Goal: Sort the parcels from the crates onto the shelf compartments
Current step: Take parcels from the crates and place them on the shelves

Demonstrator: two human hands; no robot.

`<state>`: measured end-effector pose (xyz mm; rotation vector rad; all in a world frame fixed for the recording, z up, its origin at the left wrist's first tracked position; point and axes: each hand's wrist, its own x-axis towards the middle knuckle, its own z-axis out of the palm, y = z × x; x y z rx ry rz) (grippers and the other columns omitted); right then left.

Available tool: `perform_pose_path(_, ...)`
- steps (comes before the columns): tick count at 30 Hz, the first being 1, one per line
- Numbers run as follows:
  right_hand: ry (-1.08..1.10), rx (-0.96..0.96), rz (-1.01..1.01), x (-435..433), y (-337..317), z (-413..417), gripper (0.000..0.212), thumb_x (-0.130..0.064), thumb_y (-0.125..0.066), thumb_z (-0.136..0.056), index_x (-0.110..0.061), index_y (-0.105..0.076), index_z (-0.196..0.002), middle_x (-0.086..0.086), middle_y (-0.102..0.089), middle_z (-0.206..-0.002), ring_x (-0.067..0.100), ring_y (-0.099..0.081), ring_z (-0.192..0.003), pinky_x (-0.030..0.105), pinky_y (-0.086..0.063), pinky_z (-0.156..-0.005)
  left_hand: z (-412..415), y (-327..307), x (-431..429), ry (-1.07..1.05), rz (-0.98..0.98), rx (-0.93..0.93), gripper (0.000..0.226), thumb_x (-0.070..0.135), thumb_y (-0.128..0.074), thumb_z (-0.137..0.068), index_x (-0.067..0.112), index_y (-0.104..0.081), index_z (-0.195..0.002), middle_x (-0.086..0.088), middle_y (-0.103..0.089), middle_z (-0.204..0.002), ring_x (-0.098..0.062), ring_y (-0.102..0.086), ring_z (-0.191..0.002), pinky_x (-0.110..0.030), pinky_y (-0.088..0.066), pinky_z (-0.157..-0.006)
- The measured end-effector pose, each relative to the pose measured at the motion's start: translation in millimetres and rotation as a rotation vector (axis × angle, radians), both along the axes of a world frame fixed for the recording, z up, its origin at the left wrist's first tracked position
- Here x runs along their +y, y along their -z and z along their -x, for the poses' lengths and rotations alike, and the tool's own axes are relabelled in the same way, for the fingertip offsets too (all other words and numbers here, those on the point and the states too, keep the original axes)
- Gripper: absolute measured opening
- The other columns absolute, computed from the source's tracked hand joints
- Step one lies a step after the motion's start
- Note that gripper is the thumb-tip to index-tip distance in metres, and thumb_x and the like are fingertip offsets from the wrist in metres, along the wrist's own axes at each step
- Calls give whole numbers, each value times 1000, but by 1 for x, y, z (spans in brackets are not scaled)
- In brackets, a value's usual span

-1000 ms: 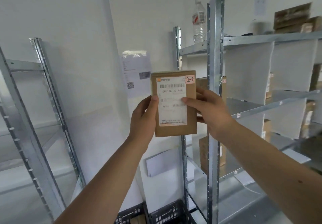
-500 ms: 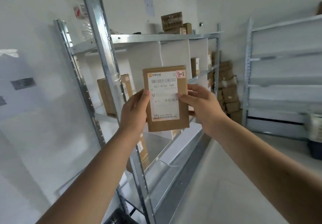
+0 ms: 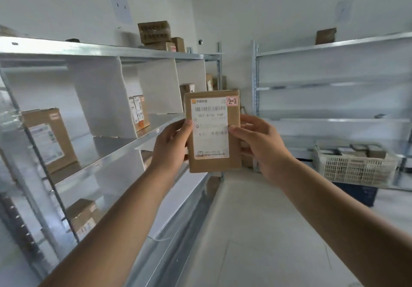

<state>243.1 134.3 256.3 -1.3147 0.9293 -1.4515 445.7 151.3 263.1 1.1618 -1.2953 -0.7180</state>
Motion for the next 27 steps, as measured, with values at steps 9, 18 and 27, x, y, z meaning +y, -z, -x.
perform_pose_path(9,35,-1,-45,-71,16,42,38,-14,-80,-93,-24,-71,-128,5,-80,-110,19,-79,-101,51,-62,-98,35,20,-83,35,-57,54,30,56,-56,-103,33,-70,-115,14,-80,-99,-13,-76,-95,-30,-63,-70)
perform_pose_path(18,53,-8,-122,-173,57,38,35,-14,-81,-92,-24,-73,-125,2,-82,-105,21,-79,-101,44,-62,-89,23,50,-185,86,-127,37,28,50,-57,-104,28,-69,-116,8,-80,-101,-19,-76,-98,-29,-64,-68)
perform_pose_path(27,124,25,-203,-289,80,37,39,-17,-80,-94,-21,-70,-131,6,-80,-112,21,-78,-103,46,-61,-89,21,76,-313,181,-199,32,24,48,-54,-106,31,-70,-111,12,-81,-99,-8,-77,-87,-24,-60,-67)
